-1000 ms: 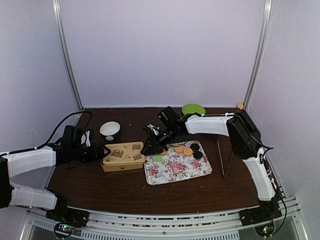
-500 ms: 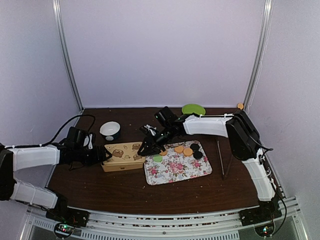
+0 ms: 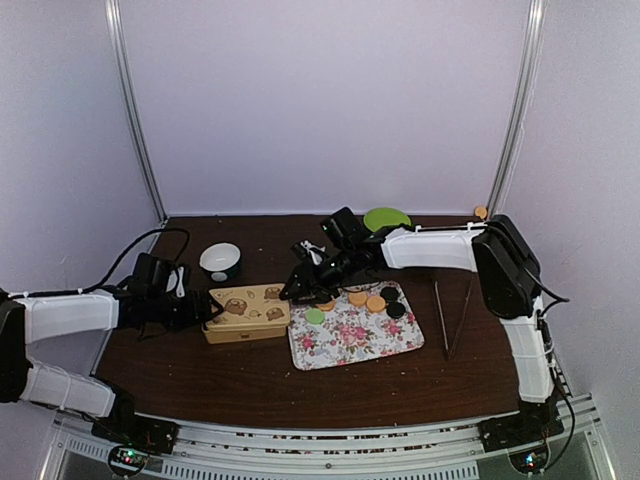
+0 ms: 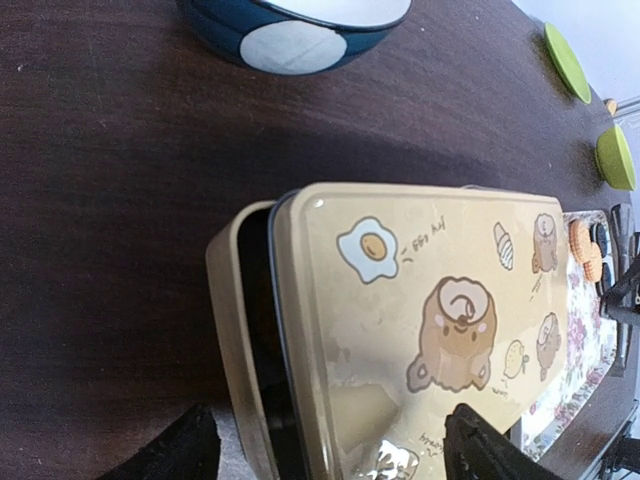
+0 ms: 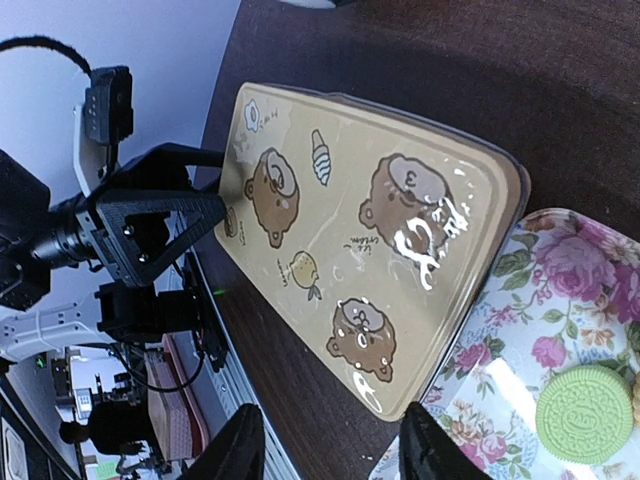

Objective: Pack the cookies

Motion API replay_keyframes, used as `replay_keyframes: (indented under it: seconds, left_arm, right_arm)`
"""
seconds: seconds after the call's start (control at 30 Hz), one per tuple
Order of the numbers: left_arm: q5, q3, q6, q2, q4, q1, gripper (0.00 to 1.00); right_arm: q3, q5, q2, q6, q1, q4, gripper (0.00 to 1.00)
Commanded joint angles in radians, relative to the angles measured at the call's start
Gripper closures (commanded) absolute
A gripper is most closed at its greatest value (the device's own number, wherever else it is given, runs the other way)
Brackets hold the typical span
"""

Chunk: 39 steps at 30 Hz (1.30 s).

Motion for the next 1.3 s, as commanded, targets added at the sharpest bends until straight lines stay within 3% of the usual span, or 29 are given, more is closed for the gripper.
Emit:
replay_keyframes:
  seconds: [0.0,0.23,0.83,1.27]
  left_arm:
    - [-0.009,0.021,0.002,-0.026,0.03,-0.005,0.2]
    - [-0.009,0.019,-0.001,-0.032,0.036,-0.005,0.09]
    - [0.012,0.021,-0.022,0.012,0.088,-0.005,0.09]
    - [0.021,0.016,-0.027,0.016,0.095,-0.005,0.09]
  right_arm:
    - [-0.059,0.094,-0.055,0.044,-0.022,0.085,0.53]
    - [-0.045,0.088,-0.016,0.078,-0.024,0.114,0.52]
    - [0.058,0.067,0.086,0.088,0.013,0.06,0.54]
    - [0.098,0.056,0.105,0.088,0.045,0.044,0.64]
